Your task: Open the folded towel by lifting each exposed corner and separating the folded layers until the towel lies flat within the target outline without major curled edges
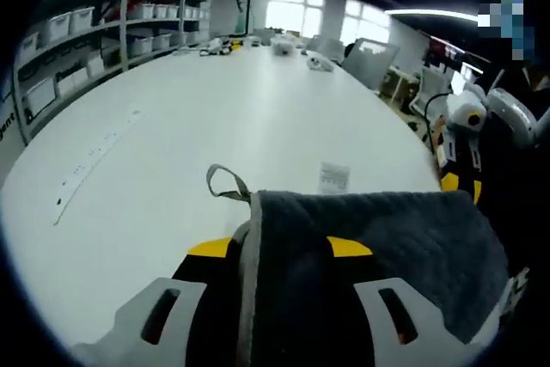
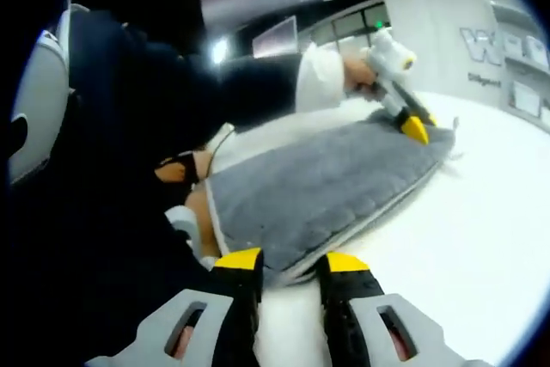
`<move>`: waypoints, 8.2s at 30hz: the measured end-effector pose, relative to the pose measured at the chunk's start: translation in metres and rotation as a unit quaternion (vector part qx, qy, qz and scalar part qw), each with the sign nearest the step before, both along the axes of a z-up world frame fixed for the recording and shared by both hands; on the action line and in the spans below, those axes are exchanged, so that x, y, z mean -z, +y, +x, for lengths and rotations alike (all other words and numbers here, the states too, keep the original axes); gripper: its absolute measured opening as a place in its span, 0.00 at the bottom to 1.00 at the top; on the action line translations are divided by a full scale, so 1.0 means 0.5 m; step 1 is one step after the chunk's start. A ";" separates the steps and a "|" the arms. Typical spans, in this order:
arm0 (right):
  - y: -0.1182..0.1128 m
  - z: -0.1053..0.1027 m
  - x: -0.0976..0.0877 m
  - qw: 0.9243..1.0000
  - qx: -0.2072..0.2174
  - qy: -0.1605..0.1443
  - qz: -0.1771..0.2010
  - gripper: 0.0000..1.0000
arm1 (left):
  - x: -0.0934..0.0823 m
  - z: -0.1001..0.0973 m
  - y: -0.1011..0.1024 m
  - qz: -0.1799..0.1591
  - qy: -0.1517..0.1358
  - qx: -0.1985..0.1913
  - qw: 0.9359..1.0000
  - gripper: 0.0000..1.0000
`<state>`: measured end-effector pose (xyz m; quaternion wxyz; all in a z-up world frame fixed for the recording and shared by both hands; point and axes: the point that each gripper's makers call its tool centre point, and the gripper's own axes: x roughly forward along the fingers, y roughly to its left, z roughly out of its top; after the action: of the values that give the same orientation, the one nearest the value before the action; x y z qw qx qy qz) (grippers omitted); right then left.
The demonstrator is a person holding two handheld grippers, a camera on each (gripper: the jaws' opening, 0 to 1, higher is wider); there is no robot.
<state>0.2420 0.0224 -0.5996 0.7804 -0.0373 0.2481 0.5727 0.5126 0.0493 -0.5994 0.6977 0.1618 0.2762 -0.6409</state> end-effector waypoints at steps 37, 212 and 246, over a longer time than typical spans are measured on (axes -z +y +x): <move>-0.043 0.004 -0.076 0.989 0.011 0.104 0.105 0.00 | -0.077 -0.019 -0.081 -0.094 0.020 0.025 0.995 0.08; -0.774 0.109 -0.163 0.909 0.403 -0.040 -0.096 0.02 | -0.133 -0.051 -0.869 -0.124 -0.214 0.251 0.936 0.53; -0.553 0.136 -0.268 0.950 0.294 -0.093 -0.041 0.02 | -0.175 -0.246 -0.769 -0.118 -0.322 0.481 0.807 0.44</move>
<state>0.3103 -0.2541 -0.4658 0.9315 -0.0484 0.1977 0.3015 0.3898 -0.3353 -0.5120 0.3632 0.3873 -0.1548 -0.8331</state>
